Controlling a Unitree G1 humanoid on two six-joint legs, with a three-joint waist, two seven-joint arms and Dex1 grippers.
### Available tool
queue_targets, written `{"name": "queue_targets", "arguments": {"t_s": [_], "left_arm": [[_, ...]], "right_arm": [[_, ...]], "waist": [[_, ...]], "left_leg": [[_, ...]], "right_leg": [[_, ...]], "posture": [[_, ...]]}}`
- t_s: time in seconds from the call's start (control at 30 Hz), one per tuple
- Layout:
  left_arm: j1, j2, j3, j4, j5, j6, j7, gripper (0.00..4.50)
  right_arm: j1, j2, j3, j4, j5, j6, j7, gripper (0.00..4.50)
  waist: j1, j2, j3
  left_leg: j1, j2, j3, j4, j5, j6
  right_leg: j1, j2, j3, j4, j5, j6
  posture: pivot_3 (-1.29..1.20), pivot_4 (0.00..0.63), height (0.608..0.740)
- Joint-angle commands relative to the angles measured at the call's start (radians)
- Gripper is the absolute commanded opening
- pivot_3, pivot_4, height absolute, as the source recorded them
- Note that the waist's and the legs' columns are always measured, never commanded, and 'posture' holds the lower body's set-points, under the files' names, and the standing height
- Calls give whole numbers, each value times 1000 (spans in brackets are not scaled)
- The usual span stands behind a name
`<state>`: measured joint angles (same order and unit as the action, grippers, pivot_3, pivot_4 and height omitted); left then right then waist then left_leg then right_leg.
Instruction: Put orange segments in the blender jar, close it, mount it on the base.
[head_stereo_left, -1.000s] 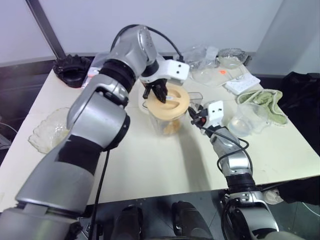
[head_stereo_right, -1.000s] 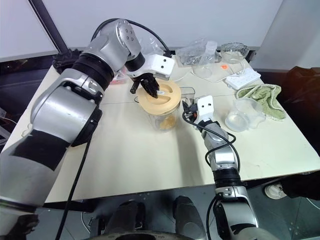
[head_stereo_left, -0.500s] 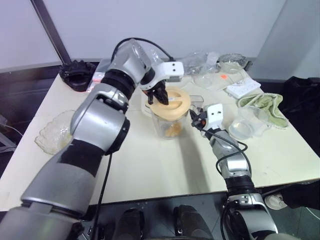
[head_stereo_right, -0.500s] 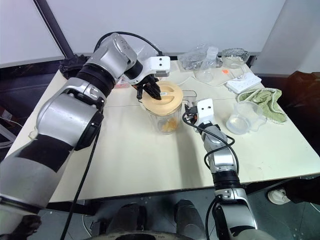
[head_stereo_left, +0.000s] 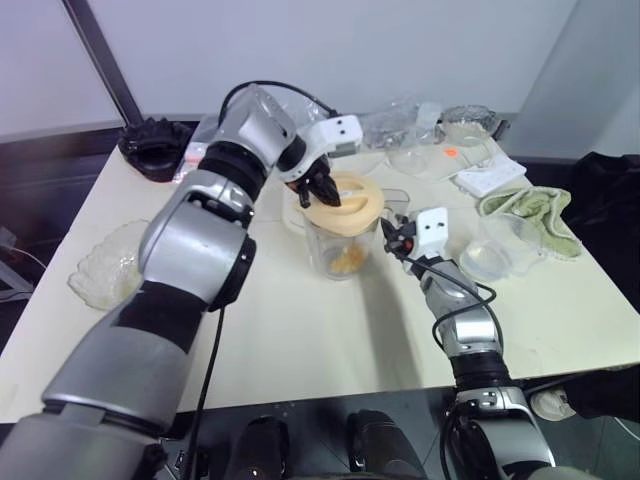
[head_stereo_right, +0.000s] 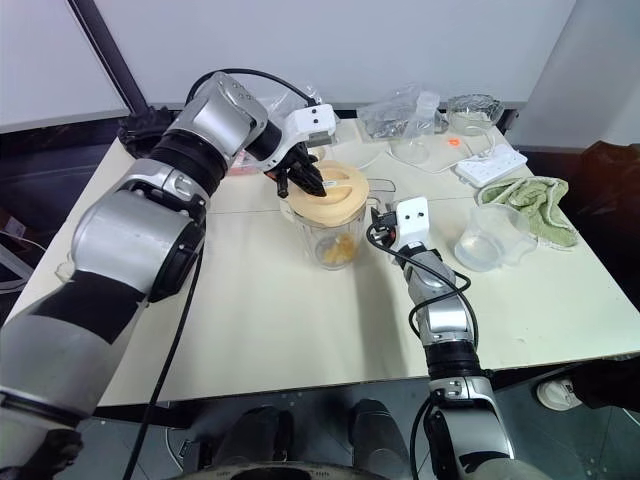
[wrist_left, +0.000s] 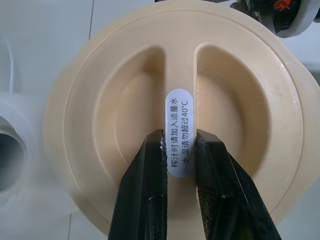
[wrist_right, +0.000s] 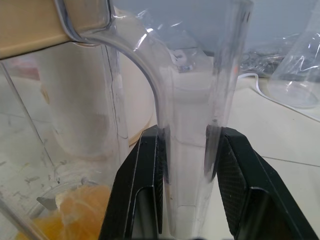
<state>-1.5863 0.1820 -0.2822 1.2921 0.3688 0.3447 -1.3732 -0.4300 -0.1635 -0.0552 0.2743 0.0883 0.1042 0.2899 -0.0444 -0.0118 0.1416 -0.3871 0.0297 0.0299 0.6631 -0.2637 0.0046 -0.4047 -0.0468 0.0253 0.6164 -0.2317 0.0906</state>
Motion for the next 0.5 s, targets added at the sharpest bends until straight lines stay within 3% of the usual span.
{"name": "queue_targets", "arguments": {"t_s": [0.03,0.5], "left_arm": [[91,7,-30,75,37,46,88,245],[101,35,-34,68,14,91,90,245]], "right_arm": [[-21,46,57,-92,13,-23,25,923],[-50,72,63,-49,3,-40,39,923]], "waist": [[0,0,0],[-2,0,0]], "left_leg": [[0,0,0,0,0,0],[-1,1,0,-2,0,0]], "right_leg": [[0,0,0,0,0,0],[-2,0,0,0,-1,-1]], "posture": [[0,150,740],[0,150,740]]}}
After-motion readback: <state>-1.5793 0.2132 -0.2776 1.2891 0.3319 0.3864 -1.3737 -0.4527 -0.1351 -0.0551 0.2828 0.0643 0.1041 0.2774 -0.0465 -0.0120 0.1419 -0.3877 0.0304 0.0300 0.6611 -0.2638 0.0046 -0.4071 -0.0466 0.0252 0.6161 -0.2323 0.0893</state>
